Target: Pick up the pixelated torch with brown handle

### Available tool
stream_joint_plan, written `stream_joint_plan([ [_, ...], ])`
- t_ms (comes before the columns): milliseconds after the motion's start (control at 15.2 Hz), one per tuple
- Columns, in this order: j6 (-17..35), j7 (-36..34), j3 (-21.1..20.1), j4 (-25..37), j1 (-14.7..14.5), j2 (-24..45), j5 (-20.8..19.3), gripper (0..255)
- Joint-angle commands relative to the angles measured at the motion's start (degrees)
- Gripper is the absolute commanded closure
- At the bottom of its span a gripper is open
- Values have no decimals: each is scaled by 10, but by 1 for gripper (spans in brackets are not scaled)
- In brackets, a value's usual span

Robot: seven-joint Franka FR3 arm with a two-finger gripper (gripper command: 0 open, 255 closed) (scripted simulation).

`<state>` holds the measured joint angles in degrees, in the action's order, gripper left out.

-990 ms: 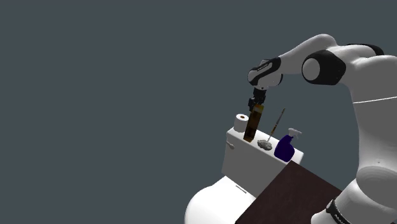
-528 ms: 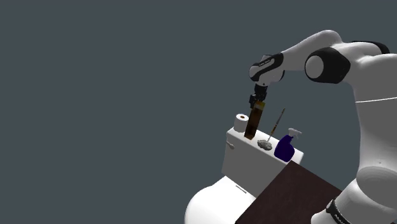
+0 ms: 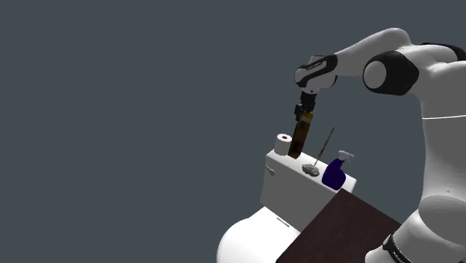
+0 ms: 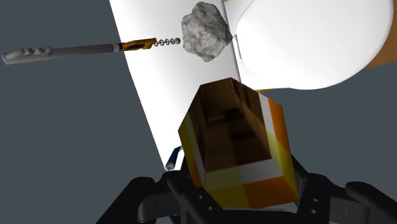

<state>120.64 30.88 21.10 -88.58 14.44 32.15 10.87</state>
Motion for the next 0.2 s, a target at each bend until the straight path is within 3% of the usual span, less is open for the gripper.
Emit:
stream_joint_plan([
  [0,-13,-2,2,8,-1,-6,-3,255],
  [132,-14,-2,2,8,-1,-7,-3,255],
])
